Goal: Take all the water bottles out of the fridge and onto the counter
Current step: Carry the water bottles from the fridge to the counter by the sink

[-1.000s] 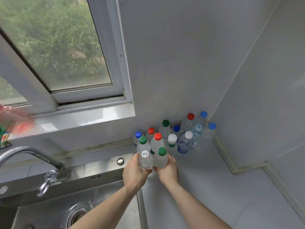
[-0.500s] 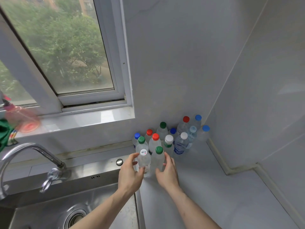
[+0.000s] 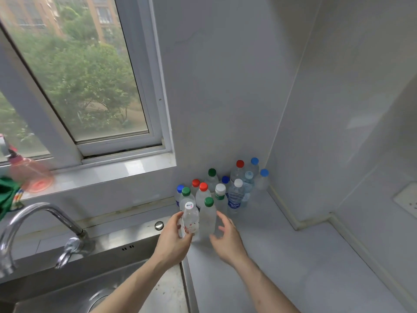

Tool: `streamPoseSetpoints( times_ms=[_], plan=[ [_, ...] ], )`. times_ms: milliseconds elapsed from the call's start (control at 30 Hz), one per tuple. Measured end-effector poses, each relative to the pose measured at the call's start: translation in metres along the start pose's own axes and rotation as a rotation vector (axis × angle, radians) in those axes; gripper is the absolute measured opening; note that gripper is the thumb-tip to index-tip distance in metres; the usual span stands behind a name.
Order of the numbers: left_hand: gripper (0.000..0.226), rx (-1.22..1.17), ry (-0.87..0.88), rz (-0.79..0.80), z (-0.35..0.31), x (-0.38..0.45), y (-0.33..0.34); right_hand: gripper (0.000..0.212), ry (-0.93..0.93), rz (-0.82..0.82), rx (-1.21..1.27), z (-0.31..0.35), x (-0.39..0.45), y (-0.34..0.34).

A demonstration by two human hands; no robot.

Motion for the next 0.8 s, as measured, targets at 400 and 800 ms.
streamPoseSetpoints(
  times_ms=[400, 800],
  plan=[
    [0.042, 0.284, 0.412, 0.190, 0.005, -0.079, -0.034, 0.058, -0.032, -0.024, -0.109, 0.033, -0.129, -0.041],
    [0.041, 0.368, 0.681, 0.523, -0.005, -0.151, -0.015, 0.053, 0.161, -0.343, -0.215, 0.071, -0.282, -0.027]
  ],
)
Point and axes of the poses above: each hand's wrist, its own x-axis towards the middle knuckle, its own y-axis out of the palm, z = x × y, the point moved 5 cm from there along x, towards the middle knuckle, and after that the axes turned 12 degrees about -y, right-handed, at the moved point
